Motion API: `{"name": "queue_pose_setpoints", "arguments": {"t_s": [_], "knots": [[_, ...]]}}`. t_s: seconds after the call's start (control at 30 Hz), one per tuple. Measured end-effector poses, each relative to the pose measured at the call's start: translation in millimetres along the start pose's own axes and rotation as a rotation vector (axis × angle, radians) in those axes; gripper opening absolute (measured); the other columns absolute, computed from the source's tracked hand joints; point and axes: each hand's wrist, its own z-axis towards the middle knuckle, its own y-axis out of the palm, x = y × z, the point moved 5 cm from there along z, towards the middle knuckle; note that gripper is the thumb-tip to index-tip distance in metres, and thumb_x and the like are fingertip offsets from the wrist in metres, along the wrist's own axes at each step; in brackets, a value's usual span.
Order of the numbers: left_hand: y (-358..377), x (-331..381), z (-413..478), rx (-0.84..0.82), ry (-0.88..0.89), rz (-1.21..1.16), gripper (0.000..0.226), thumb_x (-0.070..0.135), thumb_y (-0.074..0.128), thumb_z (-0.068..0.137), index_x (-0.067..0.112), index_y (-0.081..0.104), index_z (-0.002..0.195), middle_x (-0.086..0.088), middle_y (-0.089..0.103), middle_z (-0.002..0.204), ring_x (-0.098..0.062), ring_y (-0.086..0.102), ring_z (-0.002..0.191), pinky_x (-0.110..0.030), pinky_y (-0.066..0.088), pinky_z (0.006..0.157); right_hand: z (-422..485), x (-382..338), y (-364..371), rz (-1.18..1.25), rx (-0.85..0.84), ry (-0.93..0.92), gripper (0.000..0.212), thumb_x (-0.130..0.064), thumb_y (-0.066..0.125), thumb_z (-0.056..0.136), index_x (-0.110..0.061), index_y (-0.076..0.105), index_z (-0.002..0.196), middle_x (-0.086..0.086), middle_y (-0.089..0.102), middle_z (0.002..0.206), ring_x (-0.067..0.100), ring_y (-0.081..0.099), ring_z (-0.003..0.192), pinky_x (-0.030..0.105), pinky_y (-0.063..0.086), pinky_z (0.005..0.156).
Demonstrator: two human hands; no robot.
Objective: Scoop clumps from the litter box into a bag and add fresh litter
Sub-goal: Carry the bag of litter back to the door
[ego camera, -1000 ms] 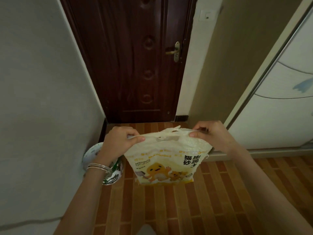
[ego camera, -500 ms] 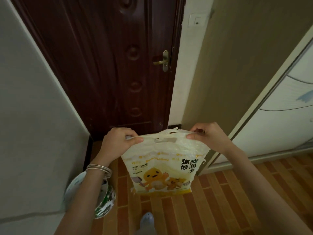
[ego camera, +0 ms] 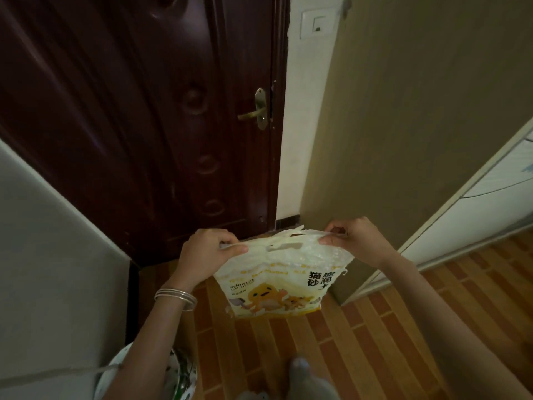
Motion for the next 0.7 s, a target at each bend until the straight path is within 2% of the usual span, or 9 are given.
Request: {"name": "queue_pose_setpoints", "arguments": {"t_s": [0.1,0.3,0.43,0.57,0.7], "knots": [[6.0,-8.9,39.1,-0.017,-0.016,0.028,0.015,0.049,0.069,0.076,0.035,0.071,0.07,0.022,0.065,0.075,0.001,0.06,0.08,-0.027,0.047,0.07,34.8,16.2,-0.7,-0.02,-0.027,0.018,0.014,-0.041,0.07,0.077,-0.027,0.066,0.079,-0.01,0.066,0.075,0.009,0.061,0.072,0.032,0.047,0.068],[24.9,-20.1,120.7,-0.016,-0.092,0.031,0.015,0.048,0.07,0.076,0.041,0.066,0.064,0.021,0.067,0.078,-0.001,0.062,0.083,-0.031,0.05,0.074,108.6,61.9,-9.0,0.024,-0.048,0.042,0.013,-0.039,0.071,0.077,-0.026,0.068,0.079,-0.019,0.061,0.072,-0.004,0.055,0.069,0.027,0.041,0.063],[42.6,-34.0,174.0,-0.06,-0.157,0.02,0.014,0.047,0.07,0.077,0.04,0.066,0.066,0.02,0.067,0.076,0.002,0.061,0.079,-0.031,0.05,0.074,161.1,94.8,-9.4,0.044,-0.083,0.067,0.012,-0.039,0.07,0.077,-0.027,0.068,0.08,-0.016,0.064,0.075,0.005,0.059,0.074,0.03,0.043,0.066],[68.3,-55.0,224.2,-0.111,-0.233,0.019,0.014,0.049,0.07,0.076,0.041,0.065,0.066,0.017,0.067,0.076,-0.003,0.062,0.078,-0.03,0.049,0.072,206.8,131.0,-1.1,0.066,-0.122,0.096,0.013,-0.04,0.069,0.078,-0.027,0.069,0.081,-0.014,0.067,0.08,0.005,0.06,0.078,0.029,0.043,0.068],[102.8,-81.5,261.4,-0.151,-0.311,-0.029,0.02,0.063,0.06,0.065,0.044,0.06,0.059,0.017,0.065,0.07,-0.004,0.061,0.074,-0.029,0.045,0.069,244.8,170.9,21.4,0.08,-0.169,0.15,0.009,-0.04,0.069,0.077,-0.031,0.067,0.078,-0.013,0.067,0.08,0.005,0.06,0.078,0.028,0.042,0.066]]}}
